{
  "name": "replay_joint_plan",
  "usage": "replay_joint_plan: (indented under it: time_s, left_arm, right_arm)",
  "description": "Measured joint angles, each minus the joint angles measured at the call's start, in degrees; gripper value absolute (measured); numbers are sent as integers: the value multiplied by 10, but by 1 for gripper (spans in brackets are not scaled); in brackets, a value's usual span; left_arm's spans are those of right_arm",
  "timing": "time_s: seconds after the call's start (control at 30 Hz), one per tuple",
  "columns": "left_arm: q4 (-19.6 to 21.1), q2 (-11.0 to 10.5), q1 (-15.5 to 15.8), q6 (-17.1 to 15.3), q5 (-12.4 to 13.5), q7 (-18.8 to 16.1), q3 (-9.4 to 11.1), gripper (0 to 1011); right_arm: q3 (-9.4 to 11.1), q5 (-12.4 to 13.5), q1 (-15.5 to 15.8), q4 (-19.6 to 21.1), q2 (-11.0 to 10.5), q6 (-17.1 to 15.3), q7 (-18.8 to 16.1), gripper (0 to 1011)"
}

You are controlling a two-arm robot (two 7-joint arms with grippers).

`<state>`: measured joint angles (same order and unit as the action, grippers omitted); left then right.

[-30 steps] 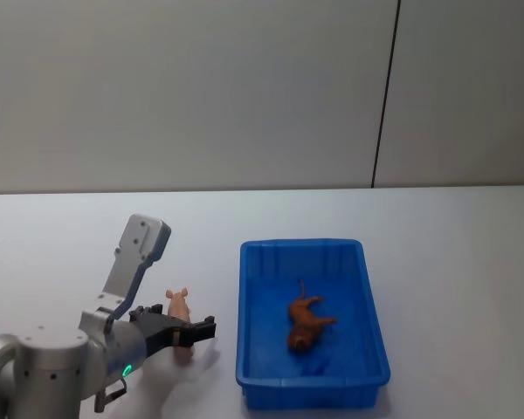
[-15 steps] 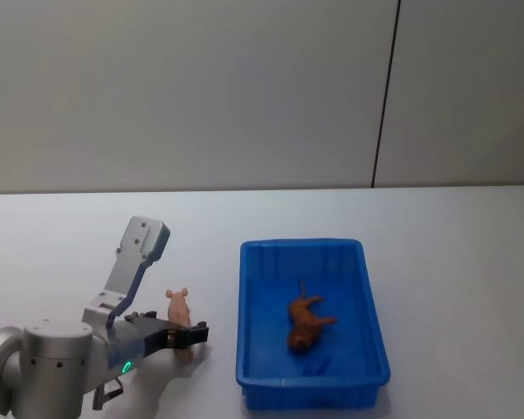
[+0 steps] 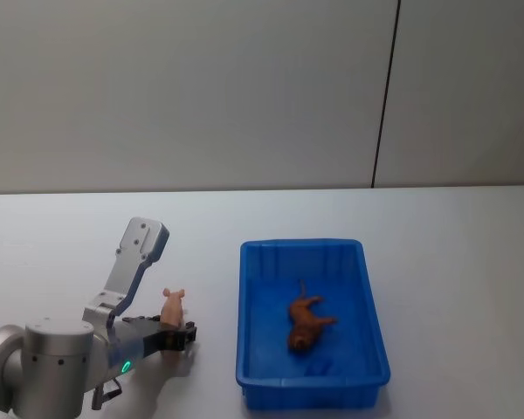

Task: Pick up the two dolls from the table and place them into the box.

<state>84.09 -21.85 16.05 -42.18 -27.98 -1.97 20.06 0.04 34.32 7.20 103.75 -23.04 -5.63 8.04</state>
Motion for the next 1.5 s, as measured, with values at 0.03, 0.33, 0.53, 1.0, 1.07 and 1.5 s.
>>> replay_joint_plan:
  time_s: [0.03,0.33,0.53,1.0,1.07,1.5]
  left_arm:
    - [0,0,0,0,0,0,0,565]
    - [-1,1,1,0,1,0,-1,513]
    - [9,-2,-3,15,2,-1,-4,513]
    - [55,-11,-3,69,5,27,-14,513]
    - [59,-11,-1,76,5,35,-15,513]
    - [83,-8,19,102,5,118,-15,513]
  right_arm:
    - [0,0,0,0,0,0,0,1001]
    - [0,0,0,0,0,0,0,1001]
    - [0,0,0,0,0,0,0,1001]
    - [0,0,0,0,0,0,0,1001]
    - [0,0,0,0,0,0,0,1001]
    - [0,0,0,0,0,0,0,1001]
